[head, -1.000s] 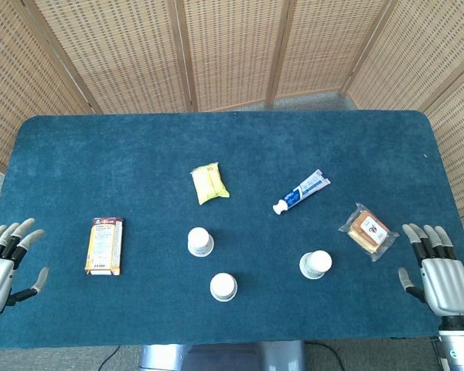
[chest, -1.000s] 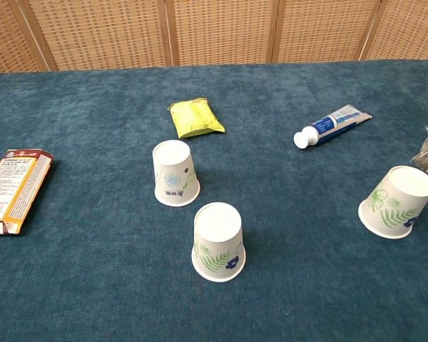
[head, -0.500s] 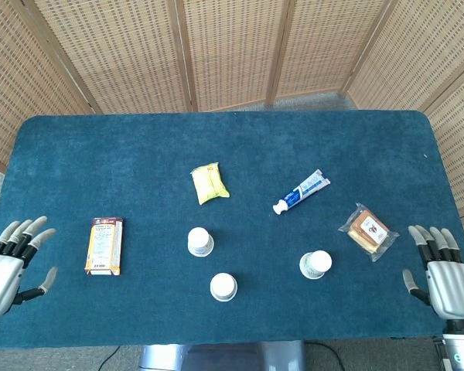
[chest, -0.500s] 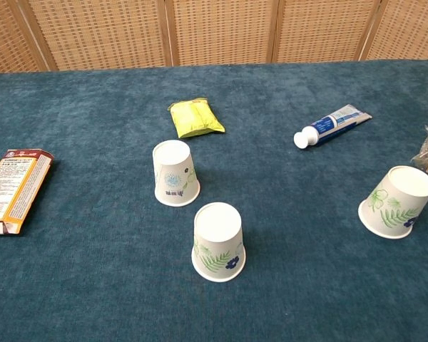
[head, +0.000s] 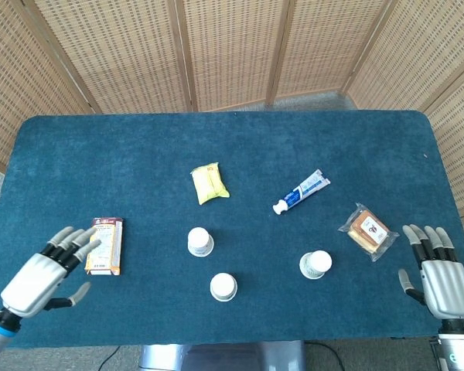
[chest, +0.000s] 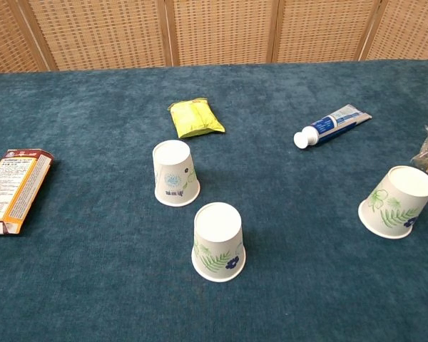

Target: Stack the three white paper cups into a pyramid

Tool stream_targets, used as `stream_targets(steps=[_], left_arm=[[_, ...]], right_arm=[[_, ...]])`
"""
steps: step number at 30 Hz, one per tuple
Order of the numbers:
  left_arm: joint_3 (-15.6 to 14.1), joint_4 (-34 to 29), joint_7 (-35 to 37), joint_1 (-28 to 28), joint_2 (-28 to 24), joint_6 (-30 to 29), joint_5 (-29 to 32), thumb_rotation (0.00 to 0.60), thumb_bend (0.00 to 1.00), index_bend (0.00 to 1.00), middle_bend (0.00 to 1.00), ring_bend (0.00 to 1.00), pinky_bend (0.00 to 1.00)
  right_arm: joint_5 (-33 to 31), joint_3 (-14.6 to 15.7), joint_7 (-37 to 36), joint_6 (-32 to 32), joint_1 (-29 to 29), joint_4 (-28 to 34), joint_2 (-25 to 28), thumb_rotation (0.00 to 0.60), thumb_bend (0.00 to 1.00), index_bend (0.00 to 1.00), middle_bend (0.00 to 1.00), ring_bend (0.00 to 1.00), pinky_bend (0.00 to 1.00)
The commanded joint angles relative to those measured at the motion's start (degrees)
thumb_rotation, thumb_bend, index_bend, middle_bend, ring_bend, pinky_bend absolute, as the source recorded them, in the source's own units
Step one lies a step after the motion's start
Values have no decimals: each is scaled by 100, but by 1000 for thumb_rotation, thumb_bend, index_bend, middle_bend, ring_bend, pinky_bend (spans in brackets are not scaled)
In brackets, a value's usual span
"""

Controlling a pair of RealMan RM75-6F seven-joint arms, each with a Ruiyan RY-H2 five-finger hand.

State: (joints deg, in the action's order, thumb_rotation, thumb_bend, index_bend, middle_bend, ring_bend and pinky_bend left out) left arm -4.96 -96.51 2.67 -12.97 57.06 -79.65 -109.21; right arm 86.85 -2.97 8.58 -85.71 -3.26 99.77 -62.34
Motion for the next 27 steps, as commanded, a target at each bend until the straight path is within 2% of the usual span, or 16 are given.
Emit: stream_targets(steps=[1, 13, 20, 27], left_arm=[[-62, -86, -66, -248, -55, 236, -255, 390, 492, 32, 0, 0, 0], [14, -475, -614, -1092, 170, 1293, -575, 388, 493, 0, 0, 0, 0], [235, -536, -806, -1582, 674, 1924, -328, 374, 492, 0, 0, 0, 0], [490, -614, -1340, -1976, 1175, 2473, 21, 369, 492, 0, 0, 0, 0]], right_arm=[[-17, -11, 70, 35, -24, 75, 31, 600, 444, 0, 0, 0, 0], [-113, 14, 58, -15, 64, 177, 94, 600, 444, 0, 0, 0, 0], [-96, 75, -37, -12, 113, 156, 98, 600, 444, 0, 0, 0, 0], [-129, 67, -169, -34, 148, 74, 107, 600, 445, 0, 0, 0, 0]])
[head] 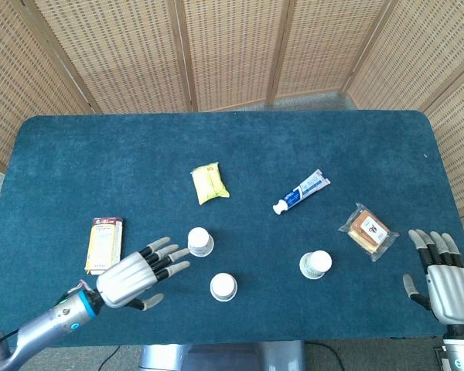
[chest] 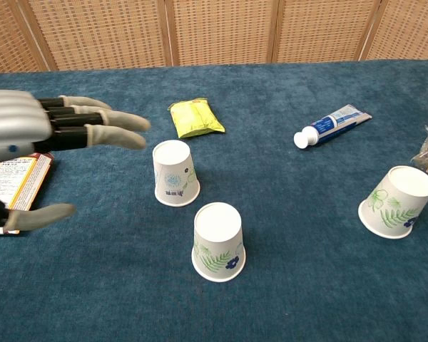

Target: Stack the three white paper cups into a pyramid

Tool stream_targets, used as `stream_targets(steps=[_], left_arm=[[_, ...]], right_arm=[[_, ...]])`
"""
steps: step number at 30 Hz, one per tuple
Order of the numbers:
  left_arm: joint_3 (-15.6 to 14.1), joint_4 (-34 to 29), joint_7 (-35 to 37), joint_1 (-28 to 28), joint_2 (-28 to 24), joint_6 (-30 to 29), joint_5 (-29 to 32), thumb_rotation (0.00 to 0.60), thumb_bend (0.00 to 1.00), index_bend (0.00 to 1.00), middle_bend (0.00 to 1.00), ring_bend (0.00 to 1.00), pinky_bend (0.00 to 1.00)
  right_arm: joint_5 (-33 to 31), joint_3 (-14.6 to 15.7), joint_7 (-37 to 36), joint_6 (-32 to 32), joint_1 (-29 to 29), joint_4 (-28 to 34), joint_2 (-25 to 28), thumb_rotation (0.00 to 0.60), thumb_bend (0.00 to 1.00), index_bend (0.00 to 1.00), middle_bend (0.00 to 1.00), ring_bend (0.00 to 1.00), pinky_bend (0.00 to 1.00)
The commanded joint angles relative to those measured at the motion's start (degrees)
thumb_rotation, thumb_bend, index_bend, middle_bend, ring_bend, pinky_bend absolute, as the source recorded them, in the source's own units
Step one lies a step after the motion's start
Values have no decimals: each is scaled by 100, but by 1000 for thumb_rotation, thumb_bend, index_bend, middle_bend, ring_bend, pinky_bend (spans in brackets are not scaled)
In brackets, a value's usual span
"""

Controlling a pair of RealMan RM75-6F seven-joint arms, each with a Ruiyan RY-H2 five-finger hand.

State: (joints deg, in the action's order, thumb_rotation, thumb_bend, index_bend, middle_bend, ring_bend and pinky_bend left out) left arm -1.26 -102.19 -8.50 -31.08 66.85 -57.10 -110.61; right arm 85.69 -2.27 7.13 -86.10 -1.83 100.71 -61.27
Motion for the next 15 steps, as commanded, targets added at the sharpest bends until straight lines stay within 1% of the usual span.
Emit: stream_targets(steps=[1, 4, 9, 15], left_arm=[[149, -55, -319, -215, 259, 302, 211, 368, 492, 0, 0, 0, 0], [227, -83, -615, -383, 488, 594, 384, 366, 493, 0, 0, 0, 0], [266, -57, -963, -653, 899, 1034, 626, 364, 491, 0, 0, 0, 0], [296, 29, -1315, -838, 1304, 1270, 886, 367, 491, 0, 0, 0, 20]], right_arm=[[-17, -2, -37, 11, 6, -30, 0, 600, 445, 0, 0, 0, 0], [-20, 7, -99, 22, 15, -60, 4, 600, 446, 0, 0, 0, 0], [-37, 7, -242, -45, 74, -126, 26, 600, 445, 0, 0, 0, 0], [-76, 17, -394, -90, 145, -207, 60, 600, 444, 0, 0, 0, 0]])
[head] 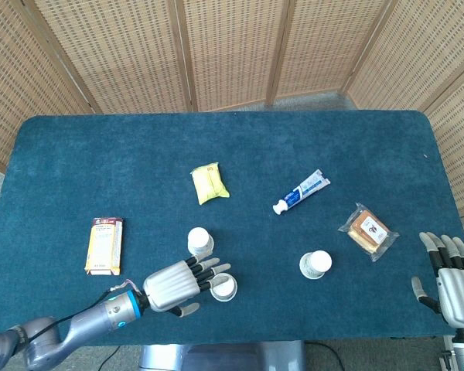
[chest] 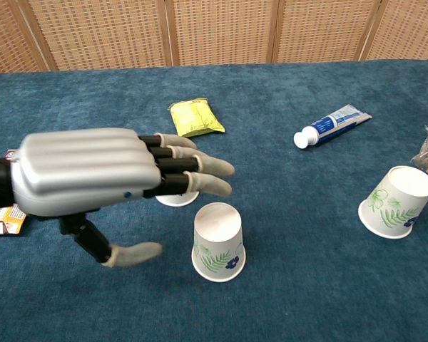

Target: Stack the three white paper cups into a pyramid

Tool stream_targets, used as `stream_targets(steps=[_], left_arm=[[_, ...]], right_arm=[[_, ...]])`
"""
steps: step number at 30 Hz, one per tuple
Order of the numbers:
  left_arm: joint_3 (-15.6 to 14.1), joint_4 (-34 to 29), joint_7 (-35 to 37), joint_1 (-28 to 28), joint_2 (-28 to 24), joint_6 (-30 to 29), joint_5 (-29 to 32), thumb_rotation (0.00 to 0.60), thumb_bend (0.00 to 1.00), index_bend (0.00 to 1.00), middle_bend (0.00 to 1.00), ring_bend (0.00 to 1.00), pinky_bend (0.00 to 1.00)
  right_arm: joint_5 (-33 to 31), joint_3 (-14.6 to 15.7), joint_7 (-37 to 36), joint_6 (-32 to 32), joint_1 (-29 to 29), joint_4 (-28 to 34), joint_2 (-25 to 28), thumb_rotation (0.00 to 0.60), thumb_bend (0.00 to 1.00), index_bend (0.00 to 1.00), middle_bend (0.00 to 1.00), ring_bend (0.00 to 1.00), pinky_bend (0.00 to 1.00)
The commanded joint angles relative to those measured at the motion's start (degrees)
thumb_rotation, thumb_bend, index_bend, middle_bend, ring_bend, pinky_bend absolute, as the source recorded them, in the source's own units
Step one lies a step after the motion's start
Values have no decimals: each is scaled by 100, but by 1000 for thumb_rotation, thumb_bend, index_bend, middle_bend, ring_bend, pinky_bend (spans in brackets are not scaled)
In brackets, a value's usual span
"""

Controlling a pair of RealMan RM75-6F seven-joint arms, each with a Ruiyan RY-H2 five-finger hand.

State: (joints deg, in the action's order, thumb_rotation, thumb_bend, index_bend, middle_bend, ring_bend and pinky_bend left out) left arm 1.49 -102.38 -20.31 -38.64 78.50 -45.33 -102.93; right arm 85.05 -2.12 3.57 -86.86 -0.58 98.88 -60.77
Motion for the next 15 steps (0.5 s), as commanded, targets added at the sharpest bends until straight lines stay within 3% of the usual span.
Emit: stream_targets(steps=[1, 11, 15], left_arm=[[22, 61, -185, -100, 184, 113, 158, 366, 491, 0, 0, 0, 30], [-16, 187, -441, -218, 517, 147, 529, 368, 492, 5, 0, 0, 88], [-13, 304, -486, -294, 706, 171, 664, 448, 492, 51, 0, 0, 116]], right_arm=[[-14, 3, -56, -18, 27, -34, 15, 600, 444, 0, 0, 0, 0], [-44, 10, -214, -52, 100, -127, 24, 600, 445, 0, 0, 0, 0], [-60, -1, -262, -79, 128, -165, 11, 600, 449, 0, 0, 0, 0]])
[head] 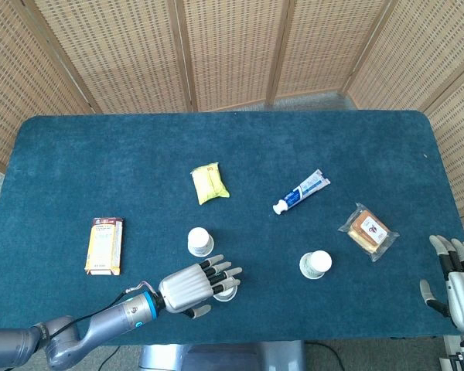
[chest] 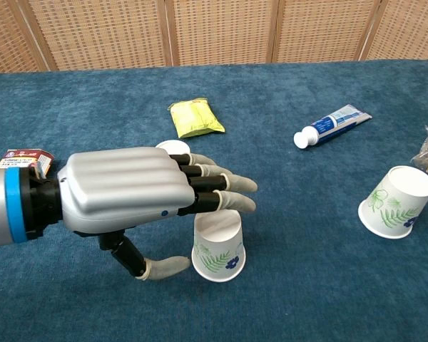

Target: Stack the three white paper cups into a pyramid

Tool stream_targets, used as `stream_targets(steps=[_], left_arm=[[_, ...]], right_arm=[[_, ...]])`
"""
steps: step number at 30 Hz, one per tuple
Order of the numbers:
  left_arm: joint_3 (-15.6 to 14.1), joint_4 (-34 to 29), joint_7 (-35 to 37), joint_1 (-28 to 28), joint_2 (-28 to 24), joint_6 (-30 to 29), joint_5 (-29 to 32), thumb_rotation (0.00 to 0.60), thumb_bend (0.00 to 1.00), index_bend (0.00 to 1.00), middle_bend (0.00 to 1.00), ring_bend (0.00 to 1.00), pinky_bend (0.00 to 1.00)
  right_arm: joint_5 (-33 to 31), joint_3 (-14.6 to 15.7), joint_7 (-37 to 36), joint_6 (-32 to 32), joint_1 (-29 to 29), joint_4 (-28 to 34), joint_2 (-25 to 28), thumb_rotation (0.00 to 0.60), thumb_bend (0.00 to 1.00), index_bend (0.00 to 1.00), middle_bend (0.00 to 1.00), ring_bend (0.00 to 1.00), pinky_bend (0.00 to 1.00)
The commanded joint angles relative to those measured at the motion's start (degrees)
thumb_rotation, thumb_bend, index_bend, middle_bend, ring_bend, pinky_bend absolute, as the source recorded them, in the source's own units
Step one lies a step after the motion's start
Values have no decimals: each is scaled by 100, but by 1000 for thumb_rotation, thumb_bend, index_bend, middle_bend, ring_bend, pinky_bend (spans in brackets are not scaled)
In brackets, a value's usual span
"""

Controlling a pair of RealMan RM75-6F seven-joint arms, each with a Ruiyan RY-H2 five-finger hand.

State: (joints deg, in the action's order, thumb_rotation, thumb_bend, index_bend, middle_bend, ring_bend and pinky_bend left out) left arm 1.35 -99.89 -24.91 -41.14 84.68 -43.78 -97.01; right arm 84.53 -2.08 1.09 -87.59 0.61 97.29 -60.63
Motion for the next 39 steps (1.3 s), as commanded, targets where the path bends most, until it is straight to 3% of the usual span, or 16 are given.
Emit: stream_targets(steps=[1, 9, 15, 20, 29, 39], left_arm=[[4, 73, -34, -60, 130, 19, 101, 468, 492, 63, 0, 0, 130], [-4, 213, 22, -151, 368, 6, 379, 595, 492, 230, 0, 0, 268], [-18, 334, 110, -192, 484, -122, 442, 600, 493, 335, 0, 2, 400], [-19, 594, 266, -180, 665, -367, 413, 600, 492, 436, 26, 102, 532], [146, 849, 414, -296, 915, -537, 514, 600, 491, 459, 62, 116, 545], [585, 1169, 566, -586, 1068, -475, 958, 600, 492, 435, 44, 113, 539]], right_arm=[[-14, -7, -26, -10, 14, -10, -4, 600, 449, 0, 0, 0, 0], [-76, -27, -97, -33, 64, -99, -29, 600, 448, 0, 0, 0, 0], [-95, -38, -101, -65, 101, -102, -23, 600, 448, 0, 0, 0, 0], [-152, -55, -83, -33, 106, -110, -36, 600, 450, 0, 0, 0, 0], [-129, -65, -81, -29, 110, -82, -26, 600, 450, 0, 0, 0, 0], [-113, -36, -126, -18, 144, -110, -30, 600, 451, 0, 0, 0, 0]])
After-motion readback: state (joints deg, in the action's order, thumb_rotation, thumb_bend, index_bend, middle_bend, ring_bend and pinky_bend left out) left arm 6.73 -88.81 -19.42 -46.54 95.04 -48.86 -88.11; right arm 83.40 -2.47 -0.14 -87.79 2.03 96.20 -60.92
